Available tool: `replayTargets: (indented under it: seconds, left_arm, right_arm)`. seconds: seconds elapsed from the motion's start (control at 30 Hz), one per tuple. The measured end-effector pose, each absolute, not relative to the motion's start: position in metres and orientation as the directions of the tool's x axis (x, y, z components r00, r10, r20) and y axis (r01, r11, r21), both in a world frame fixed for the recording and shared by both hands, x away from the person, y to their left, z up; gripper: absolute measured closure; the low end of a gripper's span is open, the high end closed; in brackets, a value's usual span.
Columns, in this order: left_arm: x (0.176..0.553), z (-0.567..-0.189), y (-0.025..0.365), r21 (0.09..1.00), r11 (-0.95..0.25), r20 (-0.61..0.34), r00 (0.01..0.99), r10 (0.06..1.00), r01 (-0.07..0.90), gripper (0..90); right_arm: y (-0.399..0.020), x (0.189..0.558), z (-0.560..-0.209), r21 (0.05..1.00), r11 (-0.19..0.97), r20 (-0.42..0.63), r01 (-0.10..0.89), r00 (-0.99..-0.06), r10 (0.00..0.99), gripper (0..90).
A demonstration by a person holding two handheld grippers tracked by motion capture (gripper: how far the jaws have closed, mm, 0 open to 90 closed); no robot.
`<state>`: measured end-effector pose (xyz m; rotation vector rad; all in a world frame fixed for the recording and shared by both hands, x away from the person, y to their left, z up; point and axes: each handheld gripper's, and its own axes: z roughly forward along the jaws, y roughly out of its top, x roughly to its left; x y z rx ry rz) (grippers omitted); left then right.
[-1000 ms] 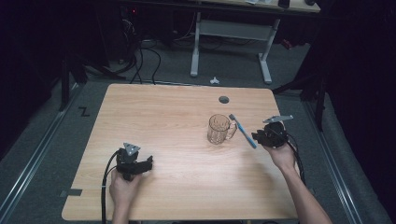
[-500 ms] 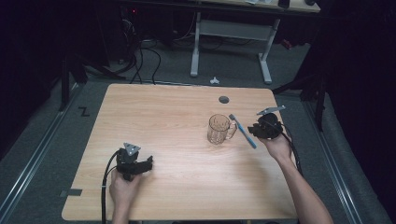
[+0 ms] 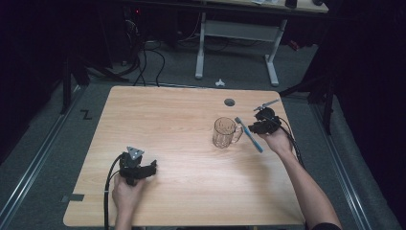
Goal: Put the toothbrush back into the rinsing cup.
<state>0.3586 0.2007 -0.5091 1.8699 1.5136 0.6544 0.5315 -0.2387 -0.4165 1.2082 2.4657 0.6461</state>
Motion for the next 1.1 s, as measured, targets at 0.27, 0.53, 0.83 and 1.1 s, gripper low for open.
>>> replayTargets:
  seconds: [0.27, 0.53, 0.83, 1.1]
  left_arm:
    - [0.359, -0.509, 0.201, 0.739, -0.135, -0.013, 0.214, 0.977, 0.66, 19.7]
    - [0.359, -0.509, 0.201, 0.739, -0.135, -0.013, 0.214, 0.977, 0.66, 19.7]
    - [0.359, -0.509, 0.201, 0.739, -0.135, -0.012, 0.213, 0.977, 0.66, 19.7]
    - [0.359, -0.509, 0.2, 0.739, -0.135, -0.012, 0.213, 0.977, 0.66, 19.8]
  right_arm:
    - [-0.232, 0.552, -0.426, 0.469, 0.538, -0.056, 0.7, -0.584, 0.81, 66.7]
    - [-0.229, 0.565, -0.436, 0.415, 0.541, -0.049, 0.731, -0.576, 0.816, 66.4]
    - [-0.225, 0.576, -0.445, 0.381, 0.54, -0.035, 0.75, -0.572, 0.819, 66.2]
    - [-0.228, 0.583, -0.455, 0.369, 0.504, 0.023, 0.781, -0.55, 0.835, 66.2]
